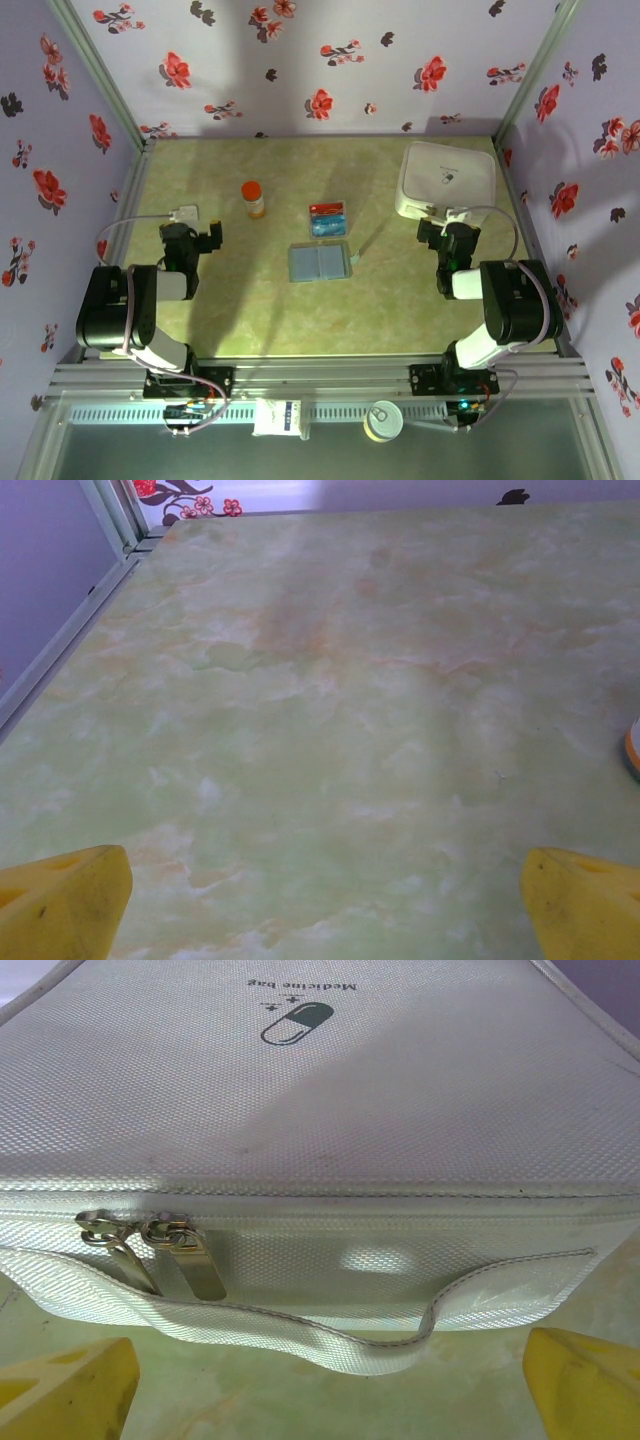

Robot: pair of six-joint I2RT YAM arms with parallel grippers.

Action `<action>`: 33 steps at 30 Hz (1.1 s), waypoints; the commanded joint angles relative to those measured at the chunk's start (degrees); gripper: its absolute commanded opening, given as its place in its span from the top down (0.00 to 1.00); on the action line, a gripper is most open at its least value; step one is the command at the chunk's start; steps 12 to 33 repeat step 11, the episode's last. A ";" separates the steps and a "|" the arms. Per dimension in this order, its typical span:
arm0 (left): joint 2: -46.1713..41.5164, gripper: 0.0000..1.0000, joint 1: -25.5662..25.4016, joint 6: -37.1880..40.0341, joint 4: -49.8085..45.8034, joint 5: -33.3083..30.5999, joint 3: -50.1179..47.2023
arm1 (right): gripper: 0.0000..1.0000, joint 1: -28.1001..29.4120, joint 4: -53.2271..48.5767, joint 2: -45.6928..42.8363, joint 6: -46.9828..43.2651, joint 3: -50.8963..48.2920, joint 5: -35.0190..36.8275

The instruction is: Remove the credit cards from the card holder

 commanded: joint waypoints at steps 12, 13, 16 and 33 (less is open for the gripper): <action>0.34 0.00 0.51 -0.06 1.98 0.59 0.52 | 0.01 -1.16 -0.17 0.14 0.97 1.41 -2.60; 0.34 0.00 0.51 -0.06 1.98 0.59 0.52 | 0.01 -1.16 -0.17 0.14 0.97 1.41 -2.60; 0.34 0.00 0.51 -0.06 1.98 0.59 0.52 | 0.01 -1.16 -0.17 0.14 0.97 1.41 -2.60; 0.34 0.00 0.51 -0.06 1.98 0.59 0.52 | 0.01 -1.16 -0.17 0.14 0.97 1.41 -2.60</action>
